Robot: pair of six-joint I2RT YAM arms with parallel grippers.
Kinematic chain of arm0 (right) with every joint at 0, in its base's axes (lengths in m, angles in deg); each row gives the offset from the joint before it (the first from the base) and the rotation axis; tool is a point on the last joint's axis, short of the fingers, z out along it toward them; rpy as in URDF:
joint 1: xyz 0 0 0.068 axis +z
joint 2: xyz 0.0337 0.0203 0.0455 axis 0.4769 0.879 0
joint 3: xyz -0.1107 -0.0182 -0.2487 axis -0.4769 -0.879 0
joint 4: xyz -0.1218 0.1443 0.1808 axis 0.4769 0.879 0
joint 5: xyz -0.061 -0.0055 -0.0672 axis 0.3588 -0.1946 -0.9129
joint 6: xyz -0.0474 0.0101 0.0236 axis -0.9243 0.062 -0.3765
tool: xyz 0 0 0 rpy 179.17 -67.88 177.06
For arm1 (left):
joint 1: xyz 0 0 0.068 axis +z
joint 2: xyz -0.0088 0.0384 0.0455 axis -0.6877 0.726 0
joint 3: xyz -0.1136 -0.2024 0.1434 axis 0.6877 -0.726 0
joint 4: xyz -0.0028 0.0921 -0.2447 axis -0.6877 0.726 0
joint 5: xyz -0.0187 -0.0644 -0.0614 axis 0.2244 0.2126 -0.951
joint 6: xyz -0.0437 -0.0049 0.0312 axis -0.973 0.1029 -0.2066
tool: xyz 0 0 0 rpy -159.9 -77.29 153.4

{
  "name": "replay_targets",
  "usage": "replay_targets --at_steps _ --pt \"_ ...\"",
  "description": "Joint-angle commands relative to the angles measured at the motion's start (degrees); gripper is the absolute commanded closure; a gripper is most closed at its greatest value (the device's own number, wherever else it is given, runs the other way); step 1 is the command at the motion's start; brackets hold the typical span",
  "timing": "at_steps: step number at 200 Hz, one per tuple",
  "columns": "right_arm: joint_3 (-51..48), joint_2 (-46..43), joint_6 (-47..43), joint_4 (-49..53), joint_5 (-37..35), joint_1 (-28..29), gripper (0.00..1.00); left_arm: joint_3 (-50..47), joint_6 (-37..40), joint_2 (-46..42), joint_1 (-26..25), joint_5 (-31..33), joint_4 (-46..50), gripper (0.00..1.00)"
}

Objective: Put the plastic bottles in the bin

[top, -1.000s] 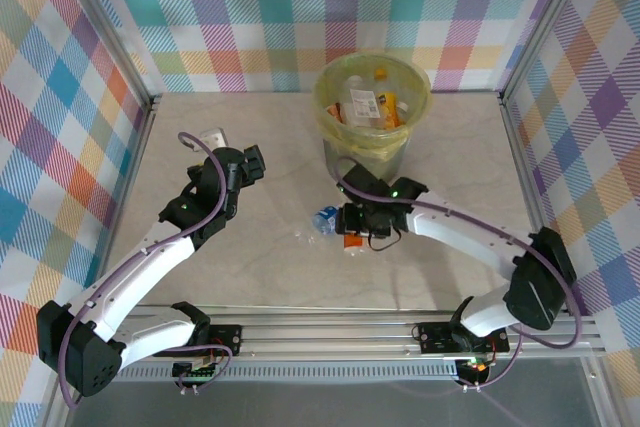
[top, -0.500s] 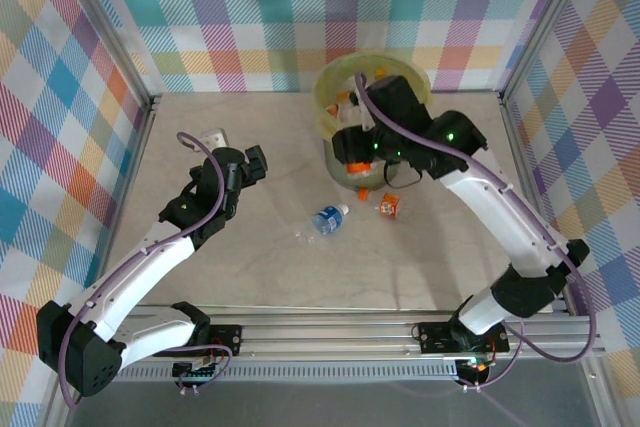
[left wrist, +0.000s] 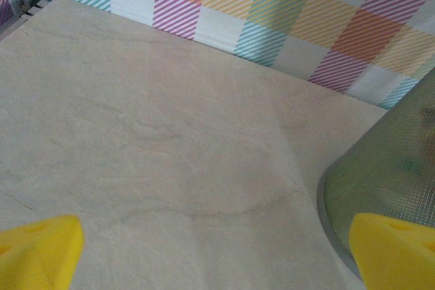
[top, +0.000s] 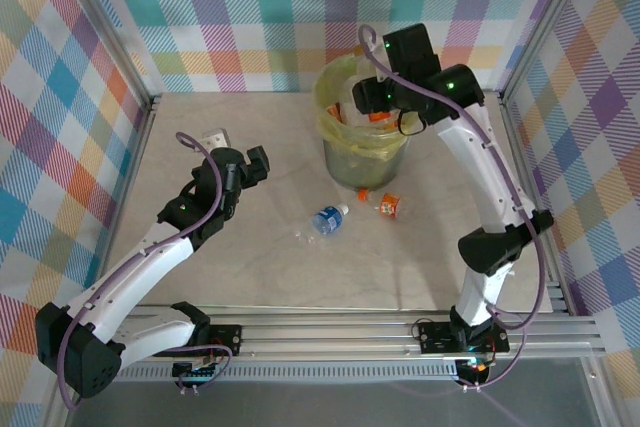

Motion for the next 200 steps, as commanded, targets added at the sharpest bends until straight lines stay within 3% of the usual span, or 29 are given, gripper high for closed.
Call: replay_targets --at_steps 1,71,118,200 --pt "3.30 2.69 -3.68 0.38 1.55 -2.41 0.64 0.25 -0.64 -0.80 0.58 -0.92 1.04 0.00" --pt "11.36 13.17 -3.86 2.23 6.64 -8.62 0.62 0.85 -0.68 0.42 0.63 -1.38 1.71 0.00" --pt "12.66 17.28 -3.77 3.89 8.06 -10.12 0.55 1.03 -0.68 1.05 0.62 -0.85 1.79 0.00" --pt "12.74 15.92 -4.15 5.84 8.70 -10.17 0.23 1.46 -0.93 2.41 0.63 -1.63 1.55 0.00"
